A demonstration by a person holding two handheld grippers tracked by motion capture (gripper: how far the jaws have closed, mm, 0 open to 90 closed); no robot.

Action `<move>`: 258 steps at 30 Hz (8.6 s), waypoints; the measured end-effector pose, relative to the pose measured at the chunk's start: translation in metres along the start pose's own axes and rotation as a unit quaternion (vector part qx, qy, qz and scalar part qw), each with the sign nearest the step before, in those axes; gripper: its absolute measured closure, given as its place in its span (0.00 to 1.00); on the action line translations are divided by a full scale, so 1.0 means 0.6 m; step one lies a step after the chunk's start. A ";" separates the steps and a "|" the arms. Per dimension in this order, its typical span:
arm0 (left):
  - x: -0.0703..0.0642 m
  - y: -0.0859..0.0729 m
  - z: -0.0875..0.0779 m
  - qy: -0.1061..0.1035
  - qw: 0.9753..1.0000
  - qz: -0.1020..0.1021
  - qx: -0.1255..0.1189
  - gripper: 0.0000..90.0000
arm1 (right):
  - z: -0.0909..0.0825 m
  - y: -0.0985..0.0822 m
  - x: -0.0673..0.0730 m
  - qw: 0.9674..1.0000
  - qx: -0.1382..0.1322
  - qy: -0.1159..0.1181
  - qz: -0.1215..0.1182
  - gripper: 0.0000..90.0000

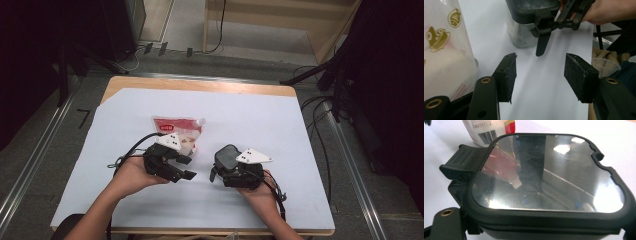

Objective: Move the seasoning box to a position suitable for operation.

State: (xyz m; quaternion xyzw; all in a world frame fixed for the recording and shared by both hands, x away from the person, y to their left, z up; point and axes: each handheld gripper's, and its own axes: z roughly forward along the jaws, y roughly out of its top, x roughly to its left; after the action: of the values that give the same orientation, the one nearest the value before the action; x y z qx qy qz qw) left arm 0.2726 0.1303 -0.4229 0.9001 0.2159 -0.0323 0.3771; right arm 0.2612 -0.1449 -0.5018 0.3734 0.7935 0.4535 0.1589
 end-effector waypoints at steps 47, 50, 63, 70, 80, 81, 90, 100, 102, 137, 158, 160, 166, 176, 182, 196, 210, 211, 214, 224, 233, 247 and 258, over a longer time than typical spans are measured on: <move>-0.009 0.037 0.046 -0.015 1.000 0.010 0.015 1.00 | -0.115 -0.011 -0.053 0.994 0.067 0.039 0.074 0.81; -0.008 0.038 0.059 -0.005 1.000 0.011 0.020 1.00 | -0.119 -0.006 -0.051 0.995 0.063 0.037 0.064 0.96; 0.001 0.029 0.101 0.002 1.000 0.001 0.025 1.00 | -0.106 0.000 -0.038 0.995 0.077 0.040 0.051 1.00; -0.003 0.030 0.111 0.002 1.000 -0.002 0.017 1.00 | -0.103 0.000 -0.037 0.994 0.085 0.040 0.050 1.00; -0.007 0.032 0.117 -0.007 1.000 -0.003 0.009 1.00 | -0.093 0.003 -0.046 0.994 0.081 0.035 0.062 1.00; -0.008 0.032 0.119 -0.008 1.000 -0.004 0.007 1.00 | -0.093 0.004 -0.048 0.994 0.081 0.035 0.063 1.00; -0.027 0.036 0.132 -0.012 1.000 -0.004 -0.007 1.00 | -0.086 0.006 -0.056 0.994 0.077 0.027 0.067 1.00; -0.039 0.038 0.149 -0.015 1.000 -0.009 -0.022 1.00 | -0.072 0.009 -0.068 0.995 0.068 0.015 0.072 1.00; -0.044 0.039 0.155 -0.013 0.999 -0.009 -0.031 1.00 | -0.067 0.010 -0.072 0.995 0.065 0.013 0.074 1.00; -0.016 0.031 0.082 -0.051 0.999 -0.012 -0.009 0.61 | -0.141 -0.003 -0.017 0.996 0.051 0.050 0.059 1.00; -0.004 0.026 0.075 -0.031 0.999 -0.015 -0.014 0.49 | -0.081 -0.009 0.051 0.992 0.087 0.091 0.025 1.00; -0.004 0.026 0.075 -0.029 0.999 -0.015 -0.015 0.48 | -0.076 -0.010 0.048 0.992 0.092 0.086 0.028 1.00; -0.003 0.028 0.072 -0.027 0.999 -0.024 -0.017 0.49 | -0.074 -0.009 0.043 0.992 0.094 0.084 0.029 1.00; -0.002 0.029 0.071 -0.025 0.999 -0.019 -0.020 0.50 | -0.083 -0.011 0.030 0.992 0.093 0.075 0.043 1.00; -0.002 0.028 0.074 -0.024 0.999 -0.020 -0.018 0.50 | -0.085 -0.014 0.026 0.992 0.094 0.068 0.047 1.00; -0.005 0.030 0.077 -0.015 1.000 -0.008 -0.023 0.50 | -0.106 -0.017 -0.008 0.992 0.085 0.047 0.075 1.00; -0.003 0.043 0.108 -0.006 1.000 0.003 -0.023 0.50 | -0.126 -0.016 -0.037 0.992 0.094 0.024 0.079 1.00; -0.005 0.043 0.112 -0.001 1.000 0.003 -0.027 0.50 | -0.128 -0.016 -0.039 0.992 0.093 0.022 0.081 1.00; -0.002 0.045 0.122 -0.006 0.999 -0.003 -0.032 0.51 | -0.130 -0.017 -0.047 0.992 0.093 0.021 0.085 1.00; -0.003 0.061 0.149 -0.016 0.999 -0.002 -0.030 0.55 | -0.132 -0.013 -0.063 0.992 0.093 0.016 0.087 1.00; -0.015 0.062 0.152 -0.022 0.999 -0.002 -0.029 0.53 | -0.137 -0.006 -0.076 0.992 0.085 0.009 0.087 1.00; -0.042 0.068 0.169 -0.036 0.999 0.016 -0.016 0.55 | -0.130 -0.004 -0.100 0.991 0.087 0.003 0.103 1.00; -0.019 0.069 0.151 -0.007 0.999 0.024 -0.038 0.43 | -0.155 -0.002 -0.118 0.991 0.080 -0.015 0.102 1.00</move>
State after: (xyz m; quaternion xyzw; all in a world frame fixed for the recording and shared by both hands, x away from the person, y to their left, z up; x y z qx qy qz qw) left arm 0.2891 0.0376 -0.4577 0.8899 0.1925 -0.0208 0.4131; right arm 0.2531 -0.2530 -0.4589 0.4708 0.7822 0.3972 0.0935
